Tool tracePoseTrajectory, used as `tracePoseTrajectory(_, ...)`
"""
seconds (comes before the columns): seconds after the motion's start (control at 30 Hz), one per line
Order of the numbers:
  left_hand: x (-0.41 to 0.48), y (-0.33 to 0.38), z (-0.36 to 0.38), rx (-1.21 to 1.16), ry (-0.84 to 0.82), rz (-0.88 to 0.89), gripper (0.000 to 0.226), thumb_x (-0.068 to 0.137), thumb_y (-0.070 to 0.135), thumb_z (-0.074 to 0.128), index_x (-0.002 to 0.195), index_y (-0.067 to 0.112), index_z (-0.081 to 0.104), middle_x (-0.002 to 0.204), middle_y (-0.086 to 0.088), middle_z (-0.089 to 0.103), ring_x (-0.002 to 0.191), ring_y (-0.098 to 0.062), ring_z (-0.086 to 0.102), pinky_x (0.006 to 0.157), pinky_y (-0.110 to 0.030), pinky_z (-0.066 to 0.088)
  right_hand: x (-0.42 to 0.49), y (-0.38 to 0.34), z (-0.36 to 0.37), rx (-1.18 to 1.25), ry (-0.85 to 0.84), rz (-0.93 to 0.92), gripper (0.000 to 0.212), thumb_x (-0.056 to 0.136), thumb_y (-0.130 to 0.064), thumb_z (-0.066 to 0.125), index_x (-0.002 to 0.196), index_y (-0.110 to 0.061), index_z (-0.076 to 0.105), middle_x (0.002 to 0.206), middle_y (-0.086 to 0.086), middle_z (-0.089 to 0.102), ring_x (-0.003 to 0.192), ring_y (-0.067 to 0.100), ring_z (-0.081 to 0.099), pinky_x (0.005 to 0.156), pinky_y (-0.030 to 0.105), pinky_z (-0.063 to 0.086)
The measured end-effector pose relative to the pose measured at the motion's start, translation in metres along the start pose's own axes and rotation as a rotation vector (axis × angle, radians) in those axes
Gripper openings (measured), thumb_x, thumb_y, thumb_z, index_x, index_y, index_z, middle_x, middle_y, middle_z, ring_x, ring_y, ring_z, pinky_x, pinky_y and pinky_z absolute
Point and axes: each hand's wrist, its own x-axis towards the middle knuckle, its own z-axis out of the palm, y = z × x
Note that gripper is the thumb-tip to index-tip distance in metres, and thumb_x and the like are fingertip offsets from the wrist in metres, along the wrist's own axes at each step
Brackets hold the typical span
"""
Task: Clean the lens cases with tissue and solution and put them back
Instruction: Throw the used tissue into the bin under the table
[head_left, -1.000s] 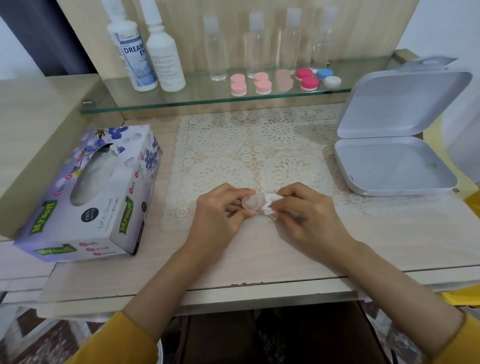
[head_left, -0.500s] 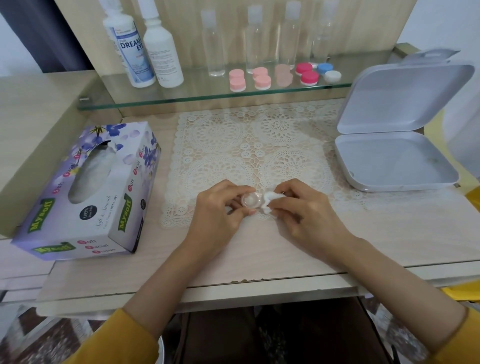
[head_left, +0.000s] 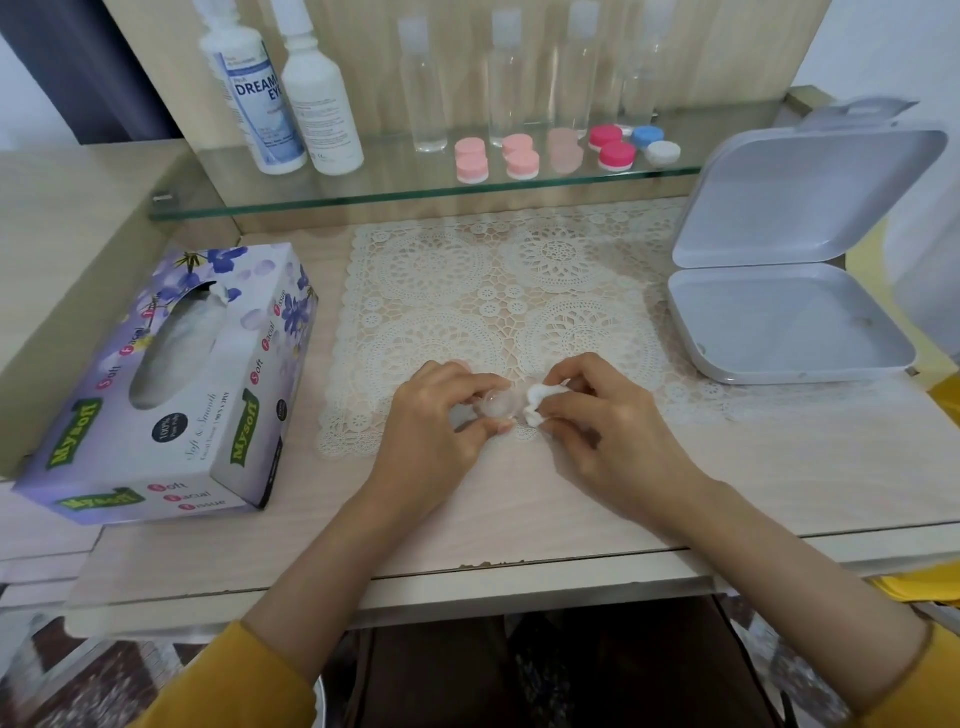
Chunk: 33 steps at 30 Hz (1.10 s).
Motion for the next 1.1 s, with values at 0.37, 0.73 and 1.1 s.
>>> tracePoseTrajectory(0.37,-0.001,0.003,-0.001,0.016,0.011,-0.026,0.033,0.061,0.030,0.073,0.091,0.016,0.072,0.080,0.009,0.062,0.073,-0.004,0.046,0.069,-0.032,0.045,0.000,0.000,-0.001,-0.021,0.001,-0.018,0.011,0.080,-0.005,0.058,0.078,-0.001,0.068,0.092,0.011,0.056,0.061,0.016,0.049,0.054,0.018,0.035)
tracePoseTrajectory(0.73,-0.001,0.003,0.001,0.064,0.044,-0.006,0.037,0.066,0.043,0.060,0.088,0.015,0.072,0.074,0.006,0.063,0.071,-0.004,0.044,0.065,-0.029,0.041,0.001,-0.002,-0.002,-0.002,0.078,0.025,0.004,0.076,-0.002,0.060,0.079,0.001,0.061,0.088,0.009,0.055,0.072,0.010,0.047,0.062,0.012,0.037)
tracePoseTrajectory(1.1,0.003,0.013,-0.019,0.007,0.156,-0.195,0.028,0.073,0.023,0.075,0.099,0.013,0.070,0.083,0.005,0.063,0.072,0.002,0.054,0.067,-0.004,0.033,0.004,-0.018,-0.020,0.174,0.147,0.098,0.020,0.076,-0.028,0.057,0.078,-0.011,0.066,0.083,-0.015,0.057,0.078,0.005,0.052,0.074,0.009,0.038)
